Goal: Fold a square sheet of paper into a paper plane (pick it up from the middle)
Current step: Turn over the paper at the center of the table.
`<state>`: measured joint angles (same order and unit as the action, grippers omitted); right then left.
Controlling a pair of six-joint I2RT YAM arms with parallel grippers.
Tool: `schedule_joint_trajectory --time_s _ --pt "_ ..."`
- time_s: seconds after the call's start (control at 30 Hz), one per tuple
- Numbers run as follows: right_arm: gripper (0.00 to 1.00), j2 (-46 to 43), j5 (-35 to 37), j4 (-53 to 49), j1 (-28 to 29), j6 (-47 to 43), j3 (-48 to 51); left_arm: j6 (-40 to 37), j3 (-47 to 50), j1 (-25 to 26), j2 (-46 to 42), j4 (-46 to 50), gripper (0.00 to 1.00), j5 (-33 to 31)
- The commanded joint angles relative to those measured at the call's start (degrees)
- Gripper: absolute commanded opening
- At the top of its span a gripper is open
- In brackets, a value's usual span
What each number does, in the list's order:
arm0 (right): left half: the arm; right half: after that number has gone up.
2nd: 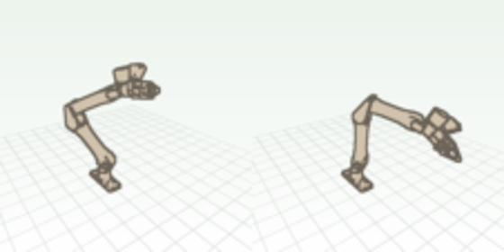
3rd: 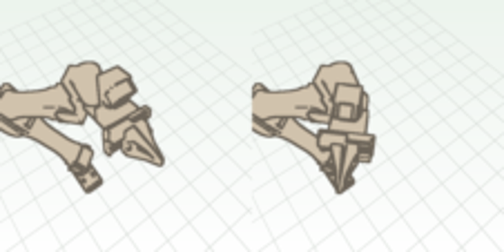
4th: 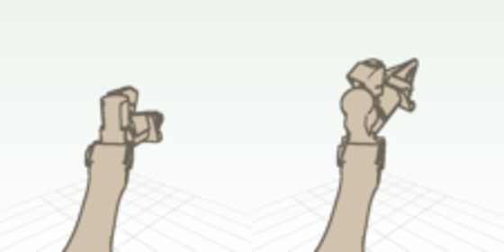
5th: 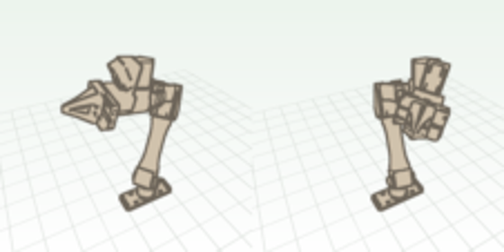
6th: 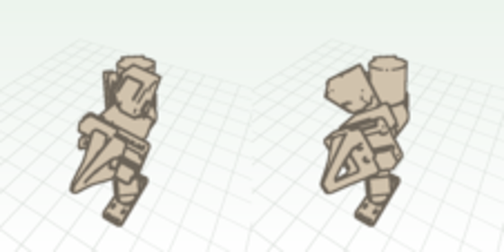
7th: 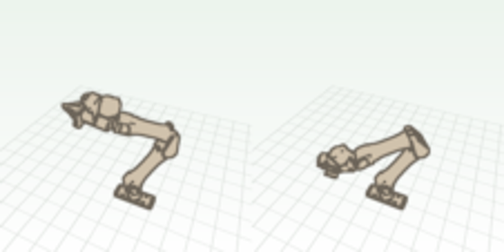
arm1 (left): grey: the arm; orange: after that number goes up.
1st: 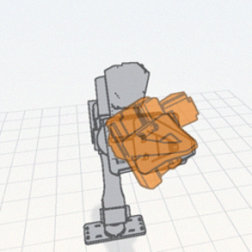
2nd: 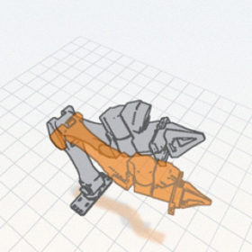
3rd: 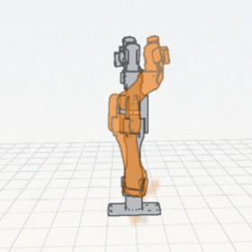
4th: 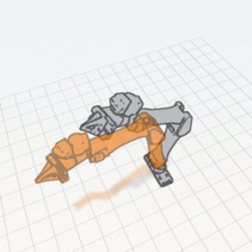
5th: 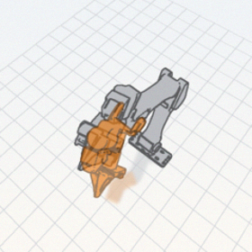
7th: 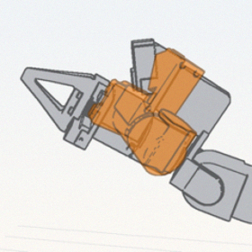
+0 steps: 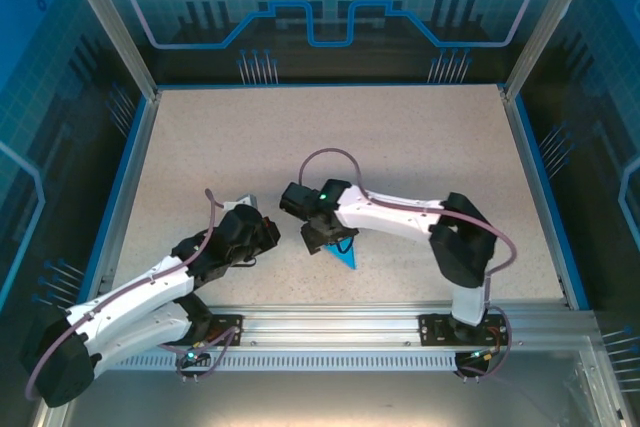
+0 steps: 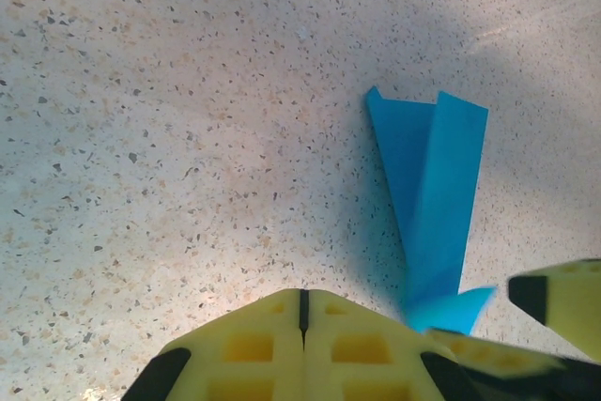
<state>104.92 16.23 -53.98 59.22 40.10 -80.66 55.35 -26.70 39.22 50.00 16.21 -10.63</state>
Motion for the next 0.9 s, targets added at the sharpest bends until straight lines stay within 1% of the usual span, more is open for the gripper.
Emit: schedule_joint_trajectory --time_s 0.0,0.1,0.17,0.2,0.23,0.3,0.33,0.37,0.43,0.53,0.57,0.63,0.67,0.73,0.87 --pt "0.75 -6.38 -4.30 5.66 -1.04 -0.65 5.02 -1.53 0.46 -0.29 1.07 -0.18 0.05 2.09" --pt "0.74 -11.52 -7.73 9.76 -2.25 -2.07 9.69 -2.01 -0.23 -0.30 2.52 -0.48 0.06 3.08" --pt "0.69 -14.88 -10.25 12.49 -3.70 -2.30 13.00 -2.41 -0.63 -0.37 3.49 -0.70 0.06 3.64" --pt "0.66 -16.66 -11.90 14.32 -4.84 -2.23 14.97 -2.52 -0.70 -0.29 3.96 -1.03 0.06 3.86" --pt "0.58 -18.29 -13.48 16.20 -5.93 -2.22 17.06 -2.65 -0.64 -0.35 4.42 -1.66 0.07 4.21" --pt "0.49 -21.27 -15.41 19.37 -7.69 -2.14 20.76 -2.82 -0.72 -0.31 5.46 -2.77 0.07 4.79" --pt "0.47 -22.62 -16.57 20.78 -8.71 -2.13 22.57 -2.83 -1.00 -0.31 6.16 -3.09 0.07 4.99" --pt "0.48 -23.57 -17.95 22.05 -9.58 -2.28 23.87 -2.93 -1.22 -0.32 6.74 -3.19 0.07 5.25" --pt "0.54 -24.91 -19.67 23.91 -11.28 -2.57 26.25 -3.12 -1.92 -0.29 7.77 -3.14 0.07 5.58" --pt "0.59 -25.26 -22.01 25.46 -13.37 -3.39 28.34 -3.41 -2.54 -0.30 8.85 -3.16 0.08 5.83" --pt "0.61 -25.29 -22.39 25.91 -13.94 -3.51 28.86 -3.47 -2.72 -0.31 9.24 -3.28 0.08 5.98" --pt "0.70 -25.30 -24.65 27.49 -15.37 -4.26 29.94 -3.58 -3.20 -0.30 10.04 -3.30 0.08 6.51" --pt "0.72 -25.30 -25.53 27.92 -15.98 -4.64 29.95 -3.75 -3.44 -0.29 10.32 -3.39 0.08 6.75" --pt "0.73 -25.29 -26.50 28.44 -17.25 -4.68 32.36 -4.02 -3.78 -0.34 10.96 -3.38 0.08 6.96" --pt "0.77 -25.20 -28.73 29.85 -18.83 -5.15 33.65 -4.16 -4.15 -0.29 12.40 -4.85 0.09 8.21"
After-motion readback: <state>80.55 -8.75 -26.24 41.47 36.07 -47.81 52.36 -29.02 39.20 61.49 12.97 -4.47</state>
